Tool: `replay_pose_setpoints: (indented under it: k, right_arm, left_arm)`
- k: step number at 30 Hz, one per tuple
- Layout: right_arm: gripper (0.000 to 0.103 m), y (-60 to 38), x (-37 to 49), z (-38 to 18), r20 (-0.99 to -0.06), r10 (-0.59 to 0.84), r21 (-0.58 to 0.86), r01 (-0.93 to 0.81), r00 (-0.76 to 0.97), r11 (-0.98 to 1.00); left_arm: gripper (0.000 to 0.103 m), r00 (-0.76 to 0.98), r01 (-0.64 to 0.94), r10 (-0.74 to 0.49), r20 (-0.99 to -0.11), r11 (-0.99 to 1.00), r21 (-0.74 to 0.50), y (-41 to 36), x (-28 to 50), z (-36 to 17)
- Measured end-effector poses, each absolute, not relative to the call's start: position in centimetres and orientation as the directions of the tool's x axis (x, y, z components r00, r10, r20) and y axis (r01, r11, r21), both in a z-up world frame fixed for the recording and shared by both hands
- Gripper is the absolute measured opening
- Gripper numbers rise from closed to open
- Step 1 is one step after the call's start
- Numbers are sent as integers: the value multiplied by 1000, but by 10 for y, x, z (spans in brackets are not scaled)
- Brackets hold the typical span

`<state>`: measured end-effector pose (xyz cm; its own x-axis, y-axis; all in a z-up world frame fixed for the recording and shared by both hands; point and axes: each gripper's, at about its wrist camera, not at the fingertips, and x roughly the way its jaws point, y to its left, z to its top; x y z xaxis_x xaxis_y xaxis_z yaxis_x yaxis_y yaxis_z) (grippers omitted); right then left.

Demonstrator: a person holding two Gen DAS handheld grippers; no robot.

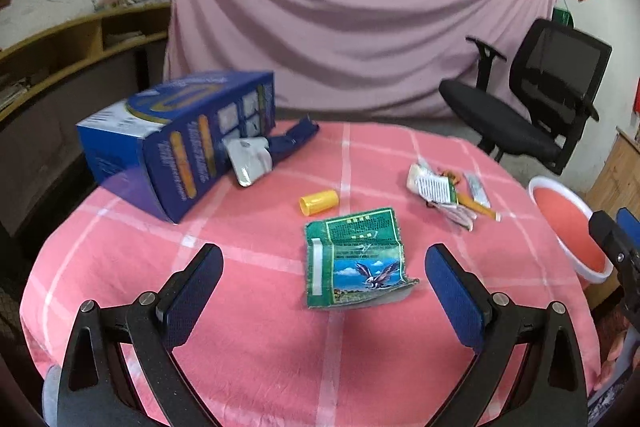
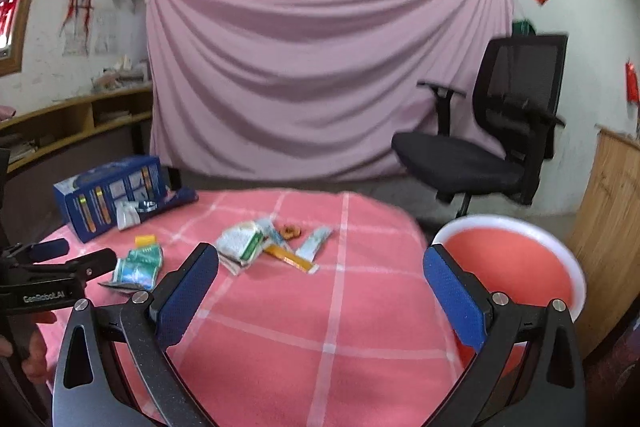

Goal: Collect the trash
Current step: 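Grasp the green eagle wrapper with the left tool while the right tool grasps the white medicine box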

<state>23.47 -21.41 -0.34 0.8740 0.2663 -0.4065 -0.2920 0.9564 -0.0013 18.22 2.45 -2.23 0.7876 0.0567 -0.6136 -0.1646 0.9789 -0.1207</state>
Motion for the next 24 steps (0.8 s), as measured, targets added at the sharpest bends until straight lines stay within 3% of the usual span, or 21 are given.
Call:
replay_pose_setpoints:
  k: [6,8,11,13,18,24]
  right_arm:
    - [103,-213,268,-16,-549,300,80,-309,780,948]
    - [103,-213,276,-19,-579,313,102,-314,753,944]
    - [103,-211,289,-25,-619,333,138,-319,711,938]
    - [103,-210,296,-28,-631,354,173,-320,690,931]
    - [102,-193,309,-28,-627,392,203,-344,674,917]
    - [94,-155,333,-37,-669,442,226,-403,597,887]
  left_arm:
    - [96,719,-133,33,-694,987,-92,21,214,-34]
    - [83,680,-130,25,-733,988,-87,21,226,-41]
    - [75,657,-134,33,-753,988,-73,22,233,-44]
    - [61,675,-132,43,-736,989,-63,24,231,-42]
    - [60,694,-125,14,-720,987,-102,37,221,-43]
    - [60,730,-155,-13,-683,971,-183,64,193,-46]
